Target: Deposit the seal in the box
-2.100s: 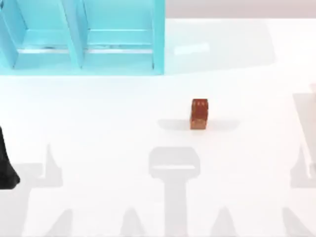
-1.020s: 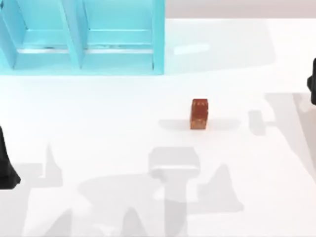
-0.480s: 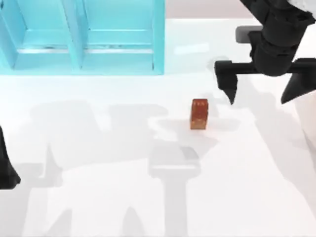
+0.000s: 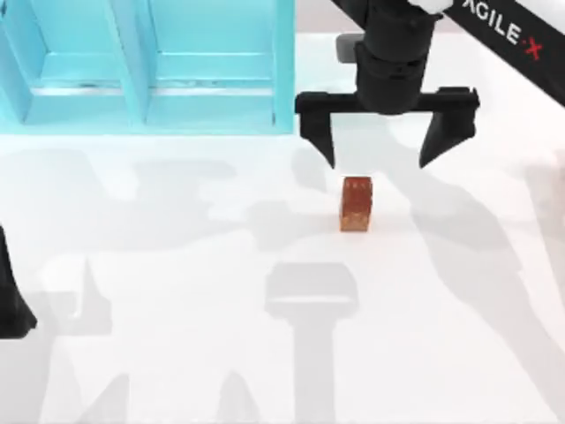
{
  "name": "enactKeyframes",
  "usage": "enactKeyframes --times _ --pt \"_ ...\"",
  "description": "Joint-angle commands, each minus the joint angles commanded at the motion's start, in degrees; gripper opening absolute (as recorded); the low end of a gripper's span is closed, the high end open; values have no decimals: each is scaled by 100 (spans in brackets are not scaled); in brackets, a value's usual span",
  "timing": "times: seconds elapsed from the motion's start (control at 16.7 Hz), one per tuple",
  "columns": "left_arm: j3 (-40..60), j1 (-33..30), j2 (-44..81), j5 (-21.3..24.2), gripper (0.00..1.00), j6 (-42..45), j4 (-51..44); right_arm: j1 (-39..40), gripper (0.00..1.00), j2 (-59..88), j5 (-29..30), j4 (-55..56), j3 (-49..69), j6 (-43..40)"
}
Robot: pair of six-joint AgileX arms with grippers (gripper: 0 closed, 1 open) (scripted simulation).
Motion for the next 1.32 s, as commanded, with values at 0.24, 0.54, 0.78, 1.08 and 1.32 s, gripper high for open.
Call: enactKeyframes --times 0.24,0.54,0.78,1.08,1.32 --pt "0 0 0 0 100 0 0 110 100 251 5 -121 487 143" --pt "0 0 0 0 100 0 0 81 100 233 2 -95 460 136" --pt "0 0 0 0 100 0 0 97 100 191 4 513 -188 127" --pt "0 0 0 0 100 0 0 113 100 124 3 1820 -1590 144" --pt "0 0 0 0 100 0 0 123 100 112 3 2276 -2049 154"
